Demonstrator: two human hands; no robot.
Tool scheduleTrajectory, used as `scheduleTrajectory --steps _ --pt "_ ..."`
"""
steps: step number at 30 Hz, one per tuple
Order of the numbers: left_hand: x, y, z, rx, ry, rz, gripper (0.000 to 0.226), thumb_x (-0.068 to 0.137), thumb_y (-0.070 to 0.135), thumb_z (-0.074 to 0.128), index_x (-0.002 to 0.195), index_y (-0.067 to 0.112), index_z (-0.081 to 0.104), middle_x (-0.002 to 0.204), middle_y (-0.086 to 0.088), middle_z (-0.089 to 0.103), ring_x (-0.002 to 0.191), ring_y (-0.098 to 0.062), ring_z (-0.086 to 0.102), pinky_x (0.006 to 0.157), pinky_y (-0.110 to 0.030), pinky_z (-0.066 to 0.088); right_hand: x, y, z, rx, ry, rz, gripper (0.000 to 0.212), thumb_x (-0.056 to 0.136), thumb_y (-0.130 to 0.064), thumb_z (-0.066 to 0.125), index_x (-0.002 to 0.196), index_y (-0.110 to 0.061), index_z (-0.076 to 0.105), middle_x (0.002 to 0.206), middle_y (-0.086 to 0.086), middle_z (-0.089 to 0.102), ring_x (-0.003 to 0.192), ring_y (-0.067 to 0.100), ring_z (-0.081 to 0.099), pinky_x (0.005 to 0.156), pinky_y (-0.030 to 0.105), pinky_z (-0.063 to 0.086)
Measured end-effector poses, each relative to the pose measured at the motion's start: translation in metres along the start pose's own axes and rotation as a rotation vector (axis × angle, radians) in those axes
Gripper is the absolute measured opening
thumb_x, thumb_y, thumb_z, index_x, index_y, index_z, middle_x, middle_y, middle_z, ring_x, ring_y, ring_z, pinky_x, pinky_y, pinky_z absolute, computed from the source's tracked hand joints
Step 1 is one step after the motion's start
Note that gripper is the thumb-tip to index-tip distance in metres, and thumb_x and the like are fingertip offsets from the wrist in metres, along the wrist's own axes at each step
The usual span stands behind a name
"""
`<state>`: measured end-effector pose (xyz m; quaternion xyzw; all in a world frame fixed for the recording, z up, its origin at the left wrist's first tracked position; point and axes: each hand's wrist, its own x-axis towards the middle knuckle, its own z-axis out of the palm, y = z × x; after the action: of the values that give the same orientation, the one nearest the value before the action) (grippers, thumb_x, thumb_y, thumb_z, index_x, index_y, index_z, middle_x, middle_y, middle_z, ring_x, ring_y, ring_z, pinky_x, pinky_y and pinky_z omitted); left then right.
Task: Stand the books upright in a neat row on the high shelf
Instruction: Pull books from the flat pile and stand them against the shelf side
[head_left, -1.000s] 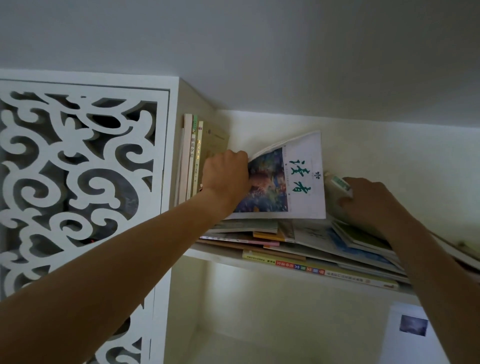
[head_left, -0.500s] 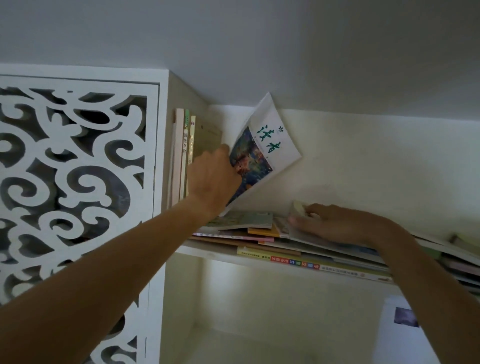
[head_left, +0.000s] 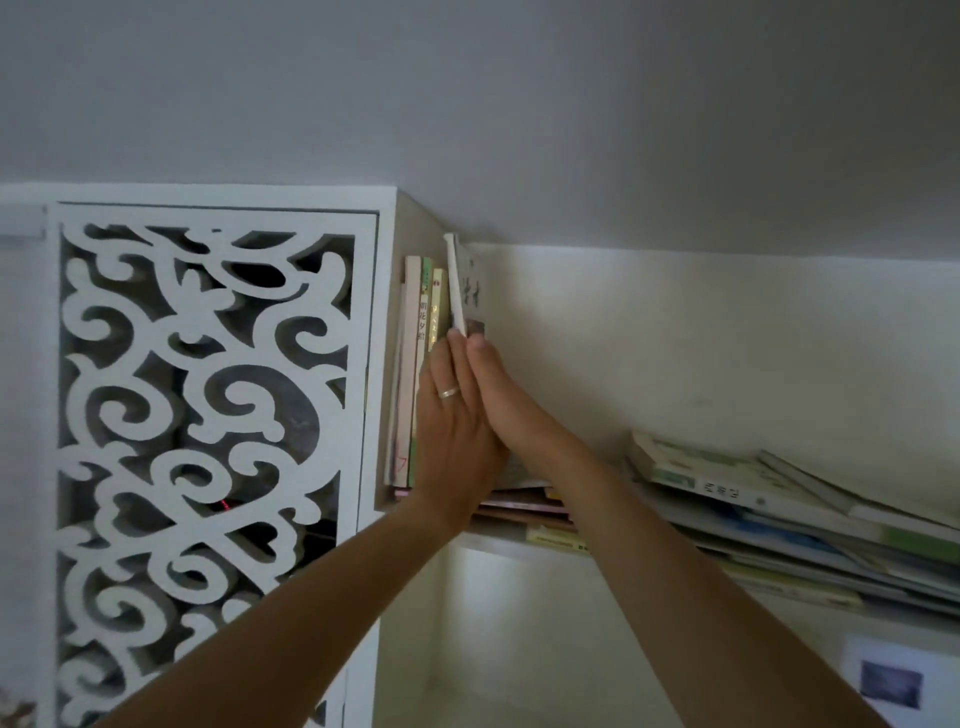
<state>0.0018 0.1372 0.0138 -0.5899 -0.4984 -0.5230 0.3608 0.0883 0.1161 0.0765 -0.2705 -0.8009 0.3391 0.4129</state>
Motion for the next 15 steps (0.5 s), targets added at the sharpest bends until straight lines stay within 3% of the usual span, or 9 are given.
scheduleTrajectory --steps 3,6,8,11,15 --pt "0.000 -0.027 -0.003 0.316 -0.002 0.136 0.068 0.105 0.036 0.033 0.158 -0.004 0.022 0.165 -0.028 0.022 0.154 -0.042 0.020 0.126 -0.055 0.019 0.010 0.007 0.004 0.068 -0.002 -0.068 0.055 0.105 -0.061 0.021 0.155 -0.039 0.030 0.150 -0.015 0.040 0.132 0.002 0.042 0.103 0.023 0.034" --pt "0.004 -0.033 -0.007 0.326 0.058 0.223 0.071 0.102 0.035 0.042 0.159 -0.002 0.023 0.167 -0.023 0.018 0.156 -0.038 0.016 0.126 -0.055 0.019 0.013 0.012 0.004 0.129 0.065 -0.118 0.052 0.106 -0.056 0.026 0.156 -0.039 0.029 0.156 -0.012 0.039 0.140 0.009 0.042 0.095 0.020 0.044" --pt "0.005 -0.033 -0.006 0.324 0.051 0.259 0.072 0.099 0.029 0.048 0.159 -0.002 0.024 0.167 -0.023 0.016 0.157 -0.037 0.013 0.127 -0.054 0.016 0.011 0.017 0.006 0.143 0.092 -0.125 0.052 0.106 -0.057 0.024 0.155 -0.040 0.033 0.153 -0.015 0.043 0.139 0.005 0.043 0.104 0.022 0.042" --pt "0.002 -0.035 0.000 0.283 0.037 0.274 0.066 0.099 0.024 0.052 0.156 -0.003 0.031 0.166 -0.023 0.023 0.157 -0.036 0.012 0.125 -0.056 0.020 0.008 0.025 0.008 -0.018 0.069 -0.104 0.054 0.105 -0.061 0.020 0.157 -0.045 0.025 0.152 -0.017 0.042 0.138 0.002 0.042 0.116 0.030 0.033" --pt "0.000 -0.039 -0.005 0.281 0.023 0.291 0.060 0.100 0.023 0.052 0.153 -0.004 0.039 0.164 -0.022 0.029 0.158 -0.037 0.010 0.127 -0.055 0.015 0.002 0.031 -0.004 -0.351 0.010 0.100 0.061 0.101 -0.069 0.014 0.154 -0.045 0.029 0.152 -0.002 0.050 0.136 0.023 0.052 0.114 0.043 0.039"
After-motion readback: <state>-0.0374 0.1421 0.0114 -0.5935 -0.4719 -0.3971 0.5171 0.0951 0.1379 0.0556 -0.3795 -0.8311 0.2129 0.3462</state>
